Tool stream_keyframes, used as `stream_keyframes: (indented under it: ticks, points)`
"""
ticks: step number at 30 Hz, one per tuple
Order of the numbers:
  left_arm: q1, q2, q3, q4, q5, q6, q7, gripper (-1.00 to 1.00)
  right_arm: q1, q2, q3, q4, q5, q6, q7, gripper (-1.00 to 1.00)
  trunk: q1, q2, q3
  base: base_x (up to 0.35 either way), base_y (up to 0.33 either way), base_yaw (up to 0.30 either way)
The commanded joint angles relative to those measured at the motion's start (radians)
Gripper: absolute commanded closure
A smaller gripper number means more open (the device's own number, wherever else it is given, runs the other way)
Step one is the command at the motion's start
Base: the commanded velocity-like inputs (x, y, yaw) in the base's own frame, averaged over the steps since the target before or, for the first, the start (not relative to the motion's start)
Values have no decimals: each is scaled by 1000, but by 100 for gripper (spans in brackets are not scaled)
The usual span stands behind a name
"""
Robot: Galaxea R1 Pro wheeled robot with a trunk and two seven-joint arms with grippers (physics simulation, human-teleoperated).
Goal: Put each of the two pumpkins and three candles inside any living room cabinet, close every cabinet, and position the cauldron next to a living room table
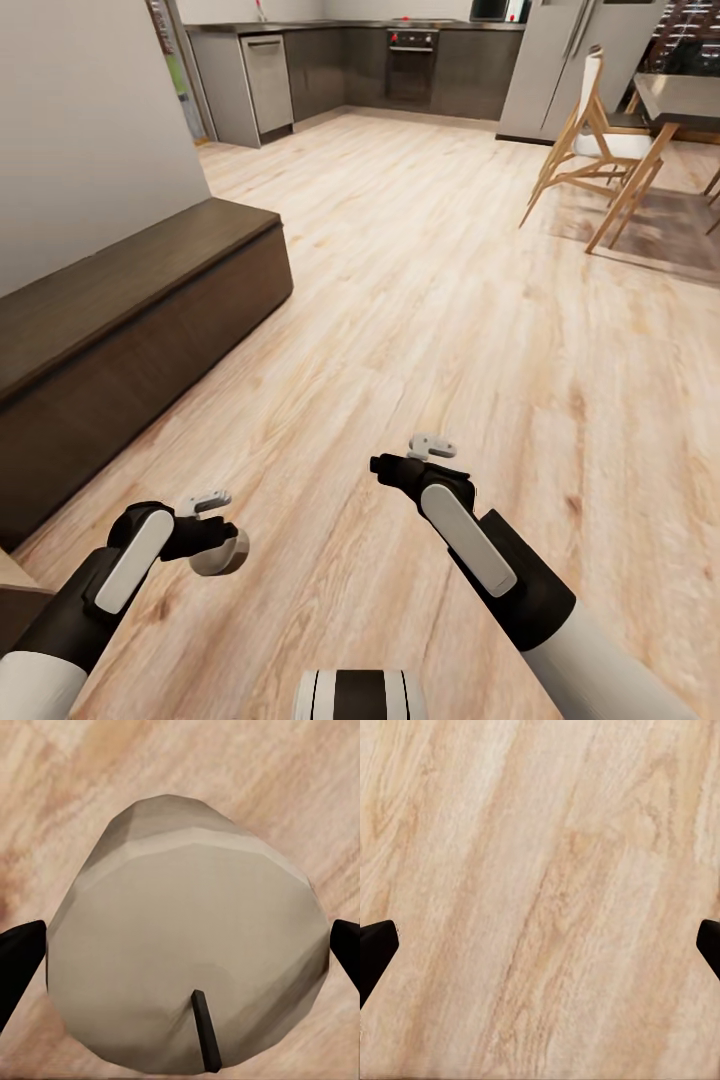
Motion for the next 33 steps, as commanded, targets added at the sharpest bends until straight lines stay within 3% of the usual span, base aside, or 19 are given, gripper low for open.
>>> stream_keyframes:
  ticks: [1, 20, 33]
  points:
    - [-1, 1, -2, -1, 10, 1, 10, 100, -1, -1, 2, -2, -6, 3, -8, -100, 0, 0, -2, 9, -32, 244]
    - [-1, -7, -15, -1, 13, 1, 10, 100, -1, -2, 2, -9, -5, 1, 1, -100, -9, 4, 68, 1, -3, 60]
    - [-1, -9, -16, 0, 14, 1, 12, 100, -1, -2, 3, -9, -5, 1, 1, -100, -15, 7, 123, -14, 0, 242]
